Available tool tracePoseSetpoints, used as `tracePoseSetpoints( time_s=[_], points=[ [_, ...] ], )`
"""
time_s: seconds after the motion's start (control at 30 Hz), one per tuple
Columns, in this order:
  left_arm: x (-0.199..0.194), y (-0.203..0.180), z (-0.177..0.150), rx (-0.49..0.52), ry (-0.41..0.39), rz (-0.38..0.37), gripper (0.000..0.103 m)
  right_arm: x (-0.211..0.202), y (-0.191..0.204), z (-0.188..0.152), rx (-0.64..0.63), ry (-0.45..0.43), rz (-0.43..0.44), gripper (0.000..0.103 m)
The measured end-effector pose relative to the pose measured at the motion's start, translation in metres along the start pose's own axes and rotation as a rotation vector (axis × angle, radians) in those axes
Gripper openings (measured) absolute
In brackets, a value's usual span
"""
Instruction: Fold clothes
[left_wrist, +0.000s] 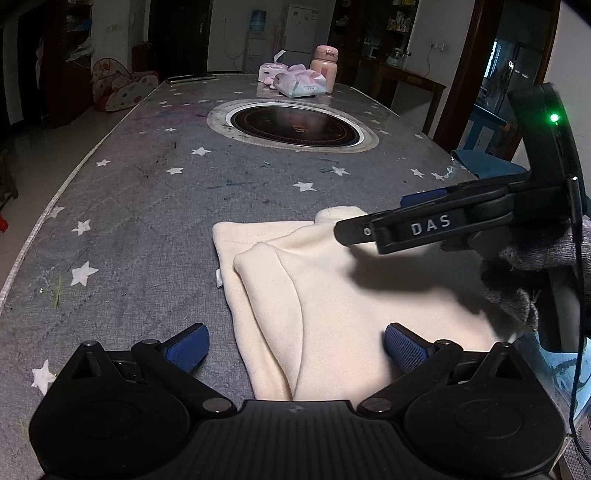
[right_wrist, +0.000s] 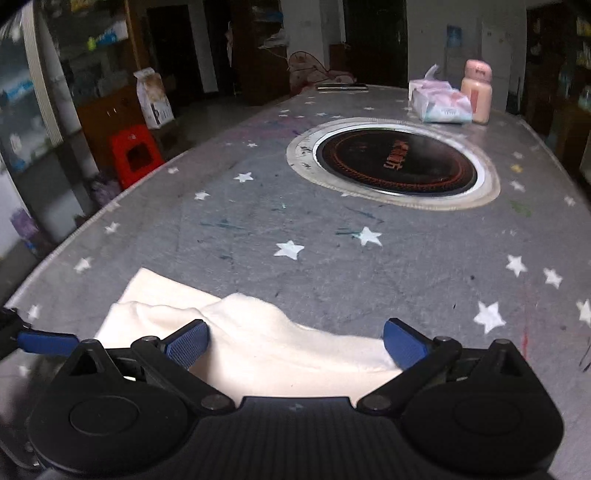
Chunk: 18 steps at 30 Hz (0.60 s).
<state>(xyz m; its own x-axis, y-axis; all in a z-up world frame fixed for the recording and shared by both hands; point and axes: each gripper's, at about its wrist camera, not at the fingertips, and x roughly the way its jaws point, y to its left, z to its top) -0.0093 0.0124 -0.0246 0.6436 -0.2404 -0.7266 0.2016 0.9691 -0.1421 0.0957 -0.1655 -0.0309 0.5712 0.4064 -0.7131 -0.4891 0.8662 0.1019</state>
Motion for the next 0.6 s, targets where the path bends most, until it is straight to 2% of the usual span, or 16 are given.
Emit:
tracePoseSetpoints(
  time_s=[0.27, 0.43, 0.6],
  points=[
    [-0.01, 0.009, -0.001, -0.018, -0.014, 0.017, 0.103, -0.006, 0.012, 0.006, -0.065, -0.034, -0.034, 0.103],
    [-0.014, 0.016, -0.004, -0.04, -0.011, 0.028, 0.103, 0.015, 0.018, 0.006, -0.1, -0.008, -0.085, 0.103],
    [-0.018, 0.02, -0.005, -0.052, -0.008, 0.047, 0.103, 0.007, 0.019, 0.011, -0.099, -0.035, -0.094, 0.103]
  ],
)
